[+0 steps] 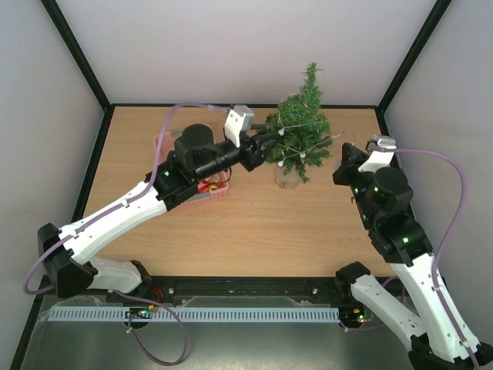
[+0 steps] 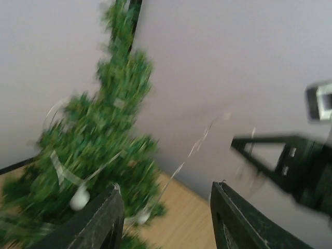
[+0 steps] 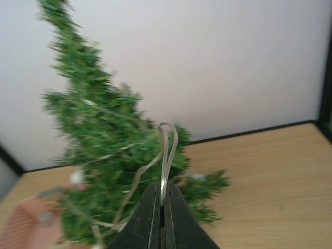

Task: Decorate the small christmas tree
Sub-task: Wrap the decoration item around the Christmas tree.

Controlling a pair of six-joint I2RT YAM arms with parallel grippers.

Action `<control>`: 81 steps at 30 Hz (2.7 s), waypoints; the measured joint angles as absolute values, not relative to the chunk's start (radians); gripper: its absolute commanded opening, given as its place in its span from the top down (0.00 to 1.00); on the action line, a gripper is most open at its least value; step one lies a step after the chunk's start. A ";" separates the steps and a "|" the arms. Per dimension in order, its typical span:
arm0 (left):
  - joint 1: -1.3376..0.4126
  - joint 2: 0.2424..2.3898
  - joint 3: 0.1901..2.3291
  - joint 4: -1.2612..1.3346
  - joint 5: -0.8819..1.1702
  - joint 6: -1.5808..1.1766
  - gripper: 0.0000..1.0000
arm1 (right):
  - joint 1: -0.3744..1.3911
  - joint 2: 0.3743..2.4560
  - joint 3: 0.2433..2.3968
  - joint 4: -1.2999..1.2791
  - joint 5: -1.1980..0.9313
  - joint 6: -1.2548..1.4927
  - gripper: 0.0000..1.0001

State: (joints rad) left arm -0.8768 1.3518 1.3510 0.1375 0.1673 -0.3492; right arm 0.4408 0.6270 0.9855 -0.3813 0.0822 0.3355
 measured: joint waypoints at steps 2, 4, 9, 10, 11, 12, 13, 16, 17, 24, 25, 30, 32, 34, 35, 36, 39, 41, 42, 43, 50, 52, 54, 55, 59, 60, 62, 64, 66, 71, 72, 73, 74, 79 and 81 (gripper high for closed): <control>-0.877 1.323 1.279 0.129 0.137 -0.274 0.54 | 0.441 0.663 0.988 -0.384 0.164 0.303 0.98; -0.876 1.301 1.204 0.105 0.101 -0.207 0.55 | 0.441 0.700 0.997 -0.385 0.237 0.273 0.98; -0.840 1.308 1.095 0.049 0.049 -0.118 0.58 | 0.441 0.769 1.032 -0.384 0.376 0.221 0.98; -0.827 1.310 1.081 0.045 0.047 -0.107 0.58 | 0.441 0.773 1.037 -0.383 0.400 0.213 0.98; -0.812 1.311 1.069 0.044 0.047 -0.094 0.59 | 0.441 0.774 1.040 -0.382 0.424 0.206 0.98; -0.798 1.312 1.060 0.045 0.048 -0.087 0.60 | 0.441 0.772 1.041 -0.379 0.445 0.201 0.98; -0.780 1.314 1.052 0.050 0.052 -0.078 0.60 | 0.441 0.768 1.043 -0.378 0.462 0.197 0.98; -0.727 1.326 1.033 0.076 0.065 -0.062 0.62 | 0.441 0.756 1.049 -0.368 0.501 0.187 0.98; -0.707 1.332 1.027 0.088 0.078 -0.053 0.62 | 0.441 0.749 1.049 -0.363 0.505 0.186 0.98; -0.636 1.430 1.032 0.152 0.204 0.069 0.63 | 0.441 0.681 1.043 -0.323 0.458 0.183 0.98; -0.635 1.452 1.041 0.150 0.232 0.097 0.63 | 0.441 0.676 1.043 -0.320 0.449 0.183 0.98; -0.635 1.549 1.105 0.143 0.306 0.212 0.63 | 0.441 0.674 1.030 -0.302 0.406 0.182 0.98; -0.635 1.573 1.124 0.145 0.321 0.245 0.63 | 0.441 0.674 1.021 -0.302 0.391 0.182 0.98; -0.635 1.589 1.136 0.150 0.334 0.266 0.66 | 0.441 0.674 1.017 -0.301 0.379 0.181 0.98; -0.635 1.596 1.142 0.150 0.341 0.271 0.69 | 0.441 0.675 1.016 -0.301 0.372 0.181 0.98; -0.635 1.605 1.150 0.152 0.349 0.280 0.73 | 0.441 0.675 1.016 -0.301 0.368 0.181 0.98; -0.635 1.621 1.160 0.159 0.363 0.293 0.88 | 0.441 0.675 1.016 -0.299 0.348 0.181 0.98; -0.635 1.622 1.160 0.159 0.364 0.300 0.96 | 0.441 0.675 1.016 -0.293 0.336 0.181 0.98; -0.635 1.622 1.160 0.161 0.363 0.299 0.97 | 0.441 0.675 1.015 -0.290 0.327 0.181 0.98; -0.635 1.622 1.160 0.164 0.358 0.309 0.97 | 0.441 0.674 1.010 -0.282 0.315 0.179 0.98; -0.621 1.614 1.148 0.176 0.308 0.330 0.98 | 0.441 0.662 0.943 -0.250 0.168 0.149 0.98; -0.614 1.603 1.129 0.186 0.291 0.340 0.98 | 0.441 0.662 0.934 -0.248 0.123 0.140 0.98; -0.605 1.583 1.101 0.194 0.279 0.352 0.98 | 0.441 0.659 0.934 -0.248 0.091 0.132 0.98; -0.599 1.568 1.082 0.199 0.279 0.356 0.98 | 0.441 0.655 0.934 -0.246 0.076 0.127 0.98; -0.580 1.519 1.024 0.234 0.278 0.365 0.98 | 0.441 0.634 0.934 -0.237 0.031 0.109 0.98; -0.577 1.513 1.018 0.243 0.276 0.368 0.98 | 0.441 0.630 0.934 -0.235 0.023 0.107 0.98; -0.570 1.510 1.014 0.264 0.268 0.375 0.98 | 0.441 0.623 0.934 -0.232 0.005 0.101 0.98; -0.565 1.513 1.014 0.286 0.260 0.382 0.98 | 0.441 0.622 0.934 -0.231 -0.007 0.096 0.98; -0.562 1.518 1.015 0.312 0.259 0.393 0.98 | 0.441 0.622 0.934 -0.231 -0.011 0.093 0.98; -0.562 1.531 1.029 0.358 0.263 0.400 0.98 | 0.441 0.611 0.934 -0.232 0.035 0.094 0.98; -0.562 1.530 1.033 0.371 0.267 0.400 0.98 | 0.441 0.605 0.934 -0.233 0.057 0.096 0.98; -0.562 1.526 1.035 0.382 0.273 0.398 0.98 | 0.441 0.599 0.934 -0.233 0.078 0.097 0.98; -0.565 1.520 1.035 0.389 0.281 0.397 0.98 | 0.441 0.590 0.934 -0.234 0.107 0.102 0.98; -0.591 1.444 1.028 0.414 0.319 0.385 0.98 | 0.441 0.545 0.934 -0.234 0.214 0.122 0.98; -0.612 1.401 1.015 0.425 0.338 0.381 0.98 | 0.441 0.537 0.934 -0.235 0.253 0.135 0.98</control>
